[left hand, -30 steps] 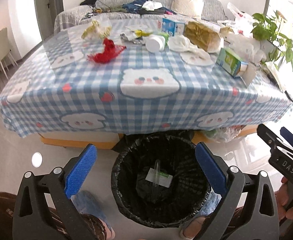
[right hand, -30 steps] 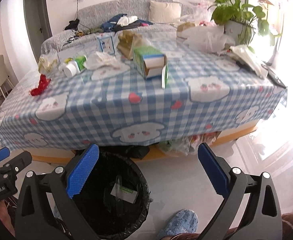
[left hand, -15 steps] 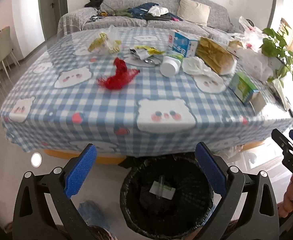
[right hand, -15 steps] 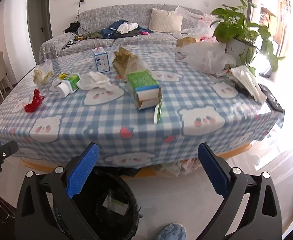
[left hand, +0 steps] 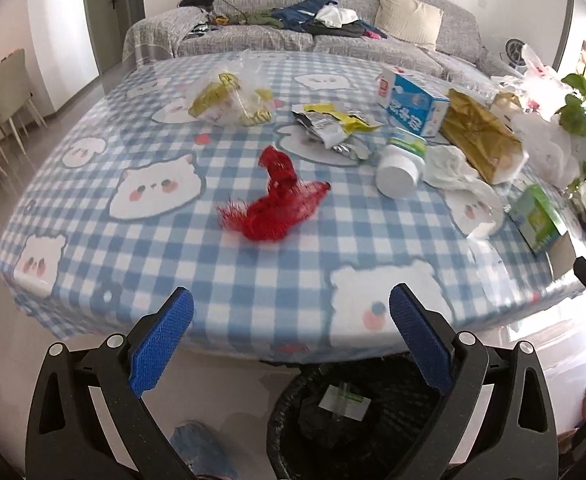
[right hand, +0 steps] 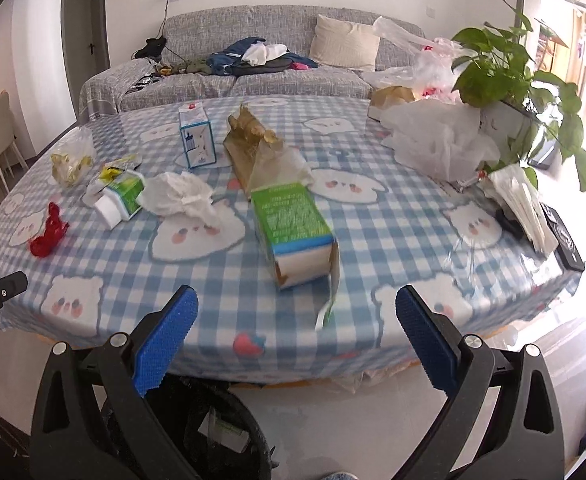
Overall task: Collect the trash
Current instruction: 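Move both tools back over the table, then grasp the green box with the right tool while the left tool grasps the red mesh net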
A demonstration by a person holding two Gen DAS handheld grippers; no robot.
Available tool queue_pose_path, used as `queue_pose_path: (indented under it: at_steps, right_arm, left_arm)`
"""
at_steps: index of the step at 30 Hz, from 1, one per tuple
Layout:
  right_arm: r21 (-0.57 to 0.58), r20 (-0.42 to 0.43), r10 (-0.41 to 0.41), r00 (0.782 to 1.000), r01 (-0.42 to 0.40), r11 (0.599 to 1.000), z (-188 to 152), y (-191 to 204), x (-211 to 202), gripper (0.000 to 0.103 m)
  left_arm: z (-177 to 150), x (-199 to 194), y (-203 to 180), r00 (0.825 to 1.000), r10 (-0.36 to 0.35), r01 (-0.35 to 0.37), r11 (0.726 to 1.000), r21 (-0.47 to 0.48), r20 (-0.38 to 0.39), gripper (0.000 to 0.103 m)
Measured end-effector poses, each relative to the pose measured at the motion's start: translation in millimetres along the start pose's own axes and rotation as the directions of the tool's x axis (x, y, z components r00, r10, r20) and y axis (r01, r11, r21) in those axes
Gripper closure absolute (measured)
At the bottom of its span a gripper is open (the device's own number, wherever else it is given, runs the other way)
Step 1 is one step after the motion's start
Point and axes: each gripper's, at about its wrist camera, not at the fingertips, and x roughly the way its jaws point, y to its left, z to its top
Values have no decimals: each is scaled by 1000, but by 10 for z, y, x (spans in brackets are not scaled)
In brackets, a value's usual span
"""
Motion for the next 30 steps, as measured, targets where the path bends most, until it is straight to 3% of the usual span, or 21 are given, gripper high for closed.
queue_pose_path:
  at_steps: [11, 19, 25, 28, 29, 30]
  right_arm:
    - [21, -38, 21, 999, -21, 1000, 220, -42, 439, 8]
    - [53, -92, 42, 995, -37, 998, 324, -36, 748, 20]
    - [89, -138, 53, 989, -41, 995, 354, 13, 916, 30]
    - [88, -151, 55, 987, -42, 995, 353, 44, 946, 40]
    - [89, -154, 55, 986, -42, 995, 355, 45, 957, 48]
    - [89, -158, 58, 986, -44, 995, 355, 52, 965, 49]
  left_arm:
    - [389, 400, 121, 1000, -14, 14, 1000, -1, -18, 13]
    - [589, 661, 119, 999, -11, 12, 1000, 11, -45, 25]
    - [661, 794, 67, 998, -3, 5, 999, 34, -68, 42]
    - [670, 809, 62, 997, -8, 10, 1000, 30, -79, 55]
    - [671, 816, 63, 996, -17, 19, 1000, 24, -87, 62]
    - [670, 816, 59, 996, -15, 17, 1000, 22, -88, 71]
